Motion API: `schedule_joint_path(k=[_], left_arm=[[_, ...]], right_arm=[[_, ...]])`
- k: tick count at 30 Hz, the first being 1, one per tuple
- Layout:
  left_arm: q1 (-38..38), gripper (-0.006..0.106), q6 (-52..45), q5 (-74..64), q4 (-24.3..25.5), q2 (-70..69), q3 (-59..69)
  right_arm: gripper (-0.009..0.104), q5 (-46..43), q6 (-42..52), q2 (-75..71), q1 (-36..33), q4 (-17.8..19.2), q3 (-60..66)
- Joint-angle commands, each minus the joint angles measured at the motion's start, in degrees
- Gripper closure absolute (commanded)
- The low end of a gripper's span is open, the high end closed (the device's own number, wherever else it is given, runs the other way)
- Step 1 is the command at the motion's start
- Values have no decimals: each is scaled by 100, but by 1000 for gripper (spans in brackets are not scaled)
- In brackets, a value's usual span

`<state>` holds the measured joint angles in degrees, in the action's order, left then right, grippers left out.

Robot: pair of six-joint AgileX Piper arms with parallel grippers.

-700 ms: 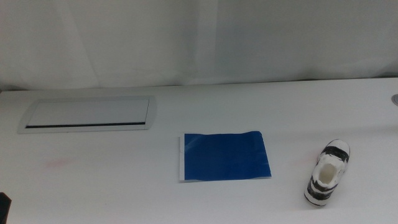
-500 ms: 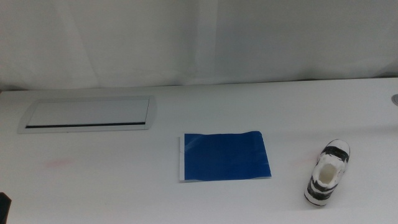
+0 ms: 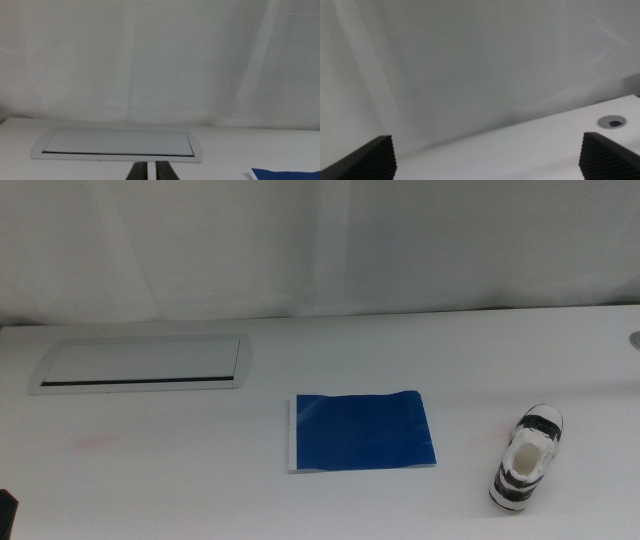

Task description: Use one arm to grab the shoe from the table and place it on the mat.

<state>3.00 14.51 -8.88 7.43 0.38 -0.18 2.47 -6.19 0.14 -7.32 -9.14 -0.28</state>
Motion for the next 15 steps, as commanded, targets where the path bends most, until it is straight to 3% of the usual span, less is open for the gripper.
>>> schedule_joint_path(k=[1,3,9,15], left_arm=[[-12,103,6,77,-35,-230,228],[-12,103,6,77,-35,-230,228],[-12,103,6,77,-35,-230,228],[-12,103,6,77,-35,-230,228]], right_arm=[[-8,-247,-8,-200,-4,-382,210],[-8,-140,2,-200,-4,-547,173],[-8,485,-48,64,-4,-574,-442],[-8,1854,-28,1024,-4,-339,-1617]])
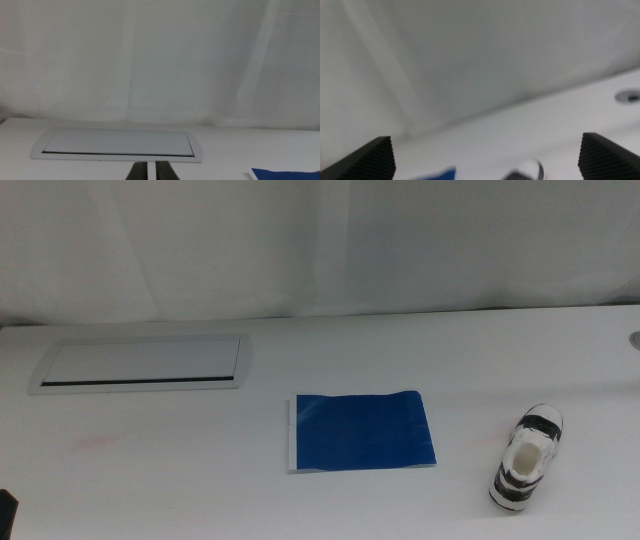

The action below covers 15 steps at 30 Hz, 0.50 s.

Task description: Use one arm to grab the shoe from the table and place it on the mat.

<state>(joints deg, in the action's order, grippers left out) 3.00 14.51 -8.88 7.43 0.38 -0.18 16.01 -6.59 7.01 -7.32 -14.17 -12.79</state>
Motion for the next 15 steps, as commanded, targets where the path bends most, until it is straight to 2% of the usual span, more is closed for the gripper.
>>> schedule_joint_path(k=[1,7,12,15], left_arm=[[-12,103,6,77,-35,-230,228],[-12,103,6,77,-35,-230,228],[-12,103,6,77,-35,-230,228],[-12,103,6,77,-35,-230,228]], right_arm=[[-8,841,-2,564,-4,173,-636],[-8,2260,-67,2088,-4,203,-2246],[-8,2304,-91,2932,-4,-75,-2768],[-8,2726,-161,3560,-4,-241,-3242]])
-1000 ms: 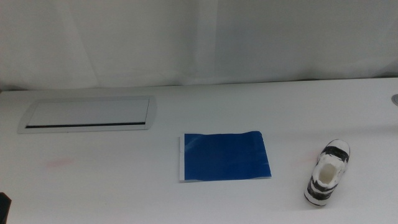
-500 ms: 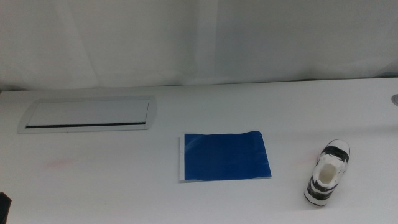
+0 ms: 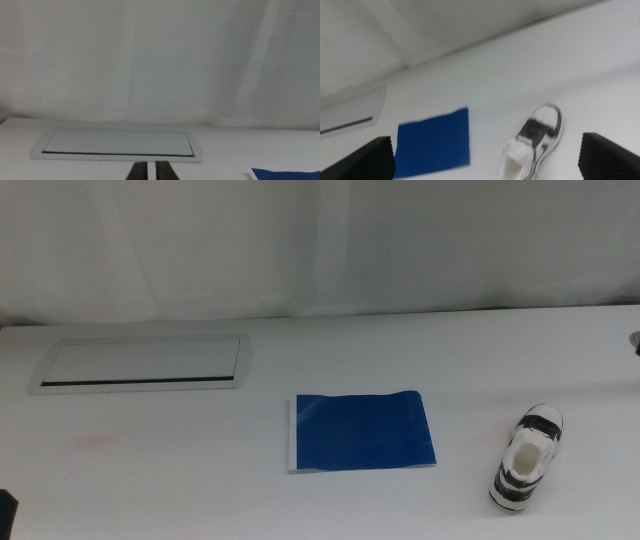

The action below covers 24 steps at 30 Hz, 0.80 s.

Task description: Use one arm to grab the shoe from the table and place it on the mat.

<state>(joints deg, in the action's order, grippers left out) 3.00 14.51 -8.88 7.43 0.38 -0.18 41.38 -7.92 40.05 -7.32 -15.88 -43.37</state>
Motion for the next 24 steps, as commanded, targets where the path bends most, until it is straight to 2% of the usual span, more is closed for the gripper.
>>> schedule_joint_path(k=[1,12,14,19,21,24], left_arm=[[-12,103,6,77,-35,-230,228],[-12,103,6,77,-35,-230,228],[-12,103,6,77,-35,-230,228],[-12,103,6,77,-35,-230,228],[-12,103,6,77,-35,-230,228],[-12,103,6,77,-35,-230,228]], right_arm=[[-8,350,-136,394,-4,-70,-299],[-8,1558,-1245,2246,-151,228,-1477],[-8,1558,-1574,2489,-383,559,-1477],[-8,1494,-2935,3101,-1220,1869,-1477],[-8,1408,-3322,3314,-1512,2191,-1477],[-8,1239,-3583,3668,-1731,2410,-1477]])
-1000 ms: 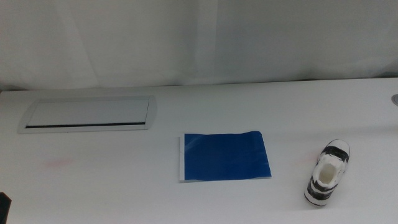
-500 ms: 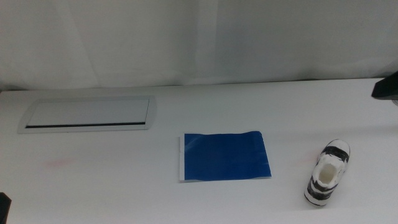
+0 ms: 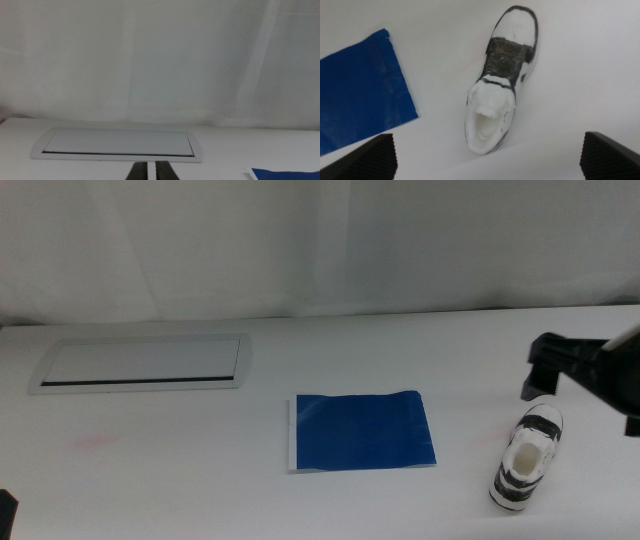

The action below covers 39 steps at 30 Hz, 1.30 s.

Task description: Use one arm to grab the shoe from the table and place it on the mat.

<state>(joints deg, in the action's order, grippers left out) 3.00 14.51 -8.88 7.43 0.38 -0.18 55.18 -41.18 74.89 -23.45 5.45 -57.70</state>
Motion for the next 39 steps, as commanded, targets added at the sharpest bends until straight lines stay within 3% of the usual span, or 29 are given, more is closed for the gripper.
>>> schedule_joint_path(k=[1,18,39], left_arm=[[-12,103,6,77,-35,-230,228],[-12,103,6,77,-35,-230,228],[-12,103,6,162,-35,-230,228]], right_arm=[[-8,-219,-326,317,-141,278,-53],[-8,-1038,-808,2366,-161,239,-53],[-8,-1271,-985,2853,-161,284,-42]])
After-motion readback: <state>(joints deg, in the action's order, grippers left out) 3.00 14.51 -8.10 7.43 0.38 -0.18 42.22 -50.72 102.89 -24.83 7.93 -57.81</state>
